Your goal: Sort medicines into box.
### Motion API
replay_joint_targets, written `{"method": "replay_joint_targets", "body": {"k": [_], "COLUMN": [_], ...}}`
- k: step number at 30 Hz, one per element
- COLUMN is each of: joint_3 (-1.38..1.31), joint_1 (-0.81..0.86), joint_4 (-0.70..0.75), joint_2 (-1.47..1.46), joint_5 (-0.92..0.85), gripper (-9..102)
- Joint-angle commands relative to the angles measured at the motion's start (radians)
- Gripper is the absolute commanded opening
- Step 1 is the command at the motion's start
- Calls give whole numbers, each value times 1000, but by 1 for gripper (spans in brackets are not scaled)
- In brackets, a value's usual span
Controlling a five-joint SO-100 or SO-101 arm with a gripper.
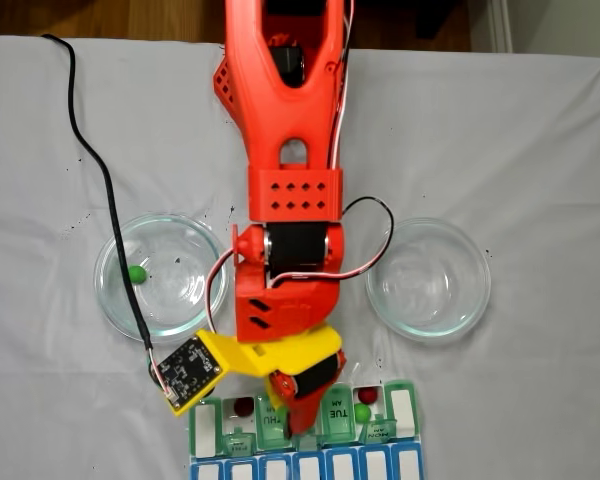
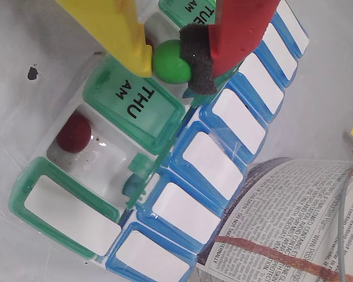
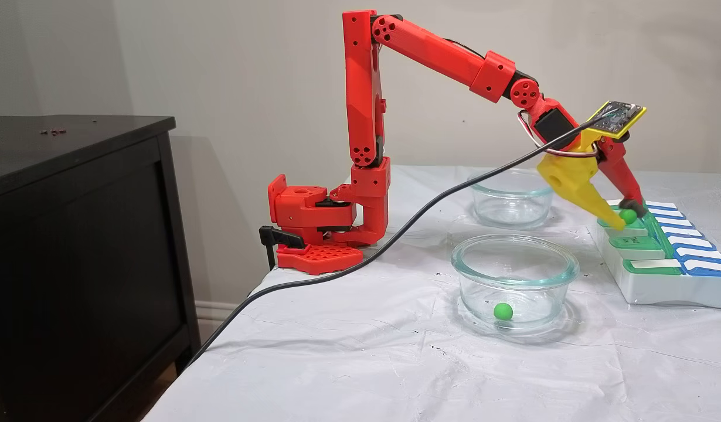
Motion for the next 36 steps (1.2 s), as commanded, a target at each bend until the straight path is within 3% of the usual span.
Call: {"method": "replay_joint_targets", "body": {"k": [1, 12, 36], "joint_3": [-69, 5, 46], "joint_1": [-28, 15, -57], "joint_4": [-8, 118, 21], "joint_2": [54, 272, 132], "joint_5": [-21, -43, -98], "gripper": [0, 0, 0]}}
